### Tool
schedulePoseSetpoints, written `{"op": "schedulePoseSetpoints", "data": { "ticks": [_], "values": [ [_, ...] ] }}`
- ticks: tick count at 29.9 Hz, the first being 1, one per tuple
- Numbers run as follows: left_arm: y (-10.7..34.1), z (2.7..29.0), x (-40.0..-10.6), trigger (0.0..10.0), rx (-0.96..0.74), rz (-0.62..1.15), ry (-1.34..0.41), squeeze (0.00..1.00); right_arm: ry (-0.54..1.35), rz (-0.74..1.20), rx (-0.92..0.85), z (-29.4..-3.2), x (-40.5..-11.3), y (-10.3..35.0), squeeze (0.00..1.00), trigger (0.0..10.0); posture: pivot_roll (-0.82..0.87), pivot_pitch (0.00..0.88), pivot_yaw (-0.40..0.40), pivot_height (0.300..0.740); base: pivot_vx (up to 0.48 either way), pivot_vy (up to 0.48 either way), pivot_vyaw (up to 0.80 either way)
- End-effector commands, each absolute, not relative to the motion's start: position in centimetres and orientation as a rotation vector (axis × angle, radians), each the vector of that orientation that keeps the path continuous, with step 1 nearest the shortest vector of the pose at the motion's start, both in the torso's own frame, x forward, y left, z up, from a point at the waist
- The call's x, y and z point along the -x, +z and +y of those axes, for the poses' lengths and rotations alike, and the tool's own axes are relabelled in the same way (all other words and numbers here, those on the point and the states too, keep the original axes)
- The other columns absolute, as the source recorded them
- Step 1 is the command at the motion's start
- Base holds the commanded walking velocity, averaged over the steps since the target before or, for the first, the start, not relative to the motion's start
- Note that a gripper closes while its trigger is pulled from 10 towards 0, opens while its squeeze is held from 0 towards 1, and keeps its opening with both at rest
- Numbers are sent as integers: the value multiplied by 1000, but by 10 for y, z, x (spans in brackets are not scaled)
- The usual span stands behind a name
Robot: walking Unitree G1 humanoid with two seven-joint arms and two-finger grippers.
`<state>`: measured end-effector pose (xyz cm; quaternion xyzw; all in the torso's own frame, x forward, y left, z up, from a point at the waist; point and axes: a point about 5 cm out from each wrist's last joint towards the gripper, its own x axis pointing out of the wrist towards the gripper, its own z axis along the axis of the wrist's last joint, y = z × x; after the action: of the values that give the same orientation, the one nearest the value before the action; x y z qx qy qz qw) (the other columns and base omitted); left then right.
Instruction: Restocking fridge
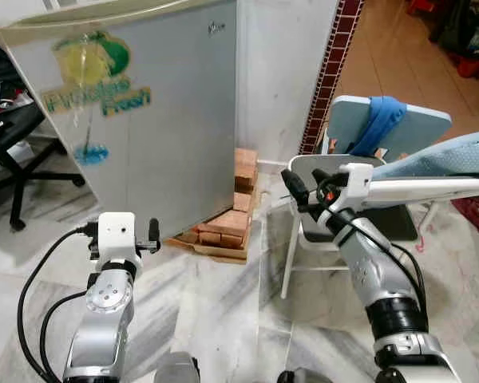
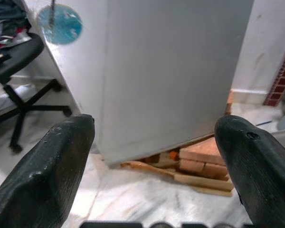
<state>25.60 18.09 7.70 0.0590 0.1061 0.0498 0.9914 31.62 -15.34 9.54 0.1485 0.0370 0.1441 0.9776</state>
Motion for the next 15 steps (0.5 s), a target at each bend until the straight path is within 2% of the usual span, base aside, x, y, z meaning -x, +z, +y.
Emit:
{"op": "schedulePoseSetpoints", "data": {
  "ticks": [1, 9, 15],
  "values": [
    [77, 182, -259, 10000, -123, 194, 93, 0, 250, 64, -250, -150, -315, 94, 0, 10000, 112, 54, -20, 740, 0, 469, 0],
    [80, 178, -267, 10000, -192, 136, 63, 0, 230, 12, -162, -136, -316, 100, 0, 10000, 91, 54, -11, 740, 0, 461, 0],
    [85, 168, -270, 10000, -205, 92, 35, 0, 224, 19, -150, -131, -312, 94, 0, 10000, 98, 53, -9, 740, 0, 454, -706]
  ]
}}
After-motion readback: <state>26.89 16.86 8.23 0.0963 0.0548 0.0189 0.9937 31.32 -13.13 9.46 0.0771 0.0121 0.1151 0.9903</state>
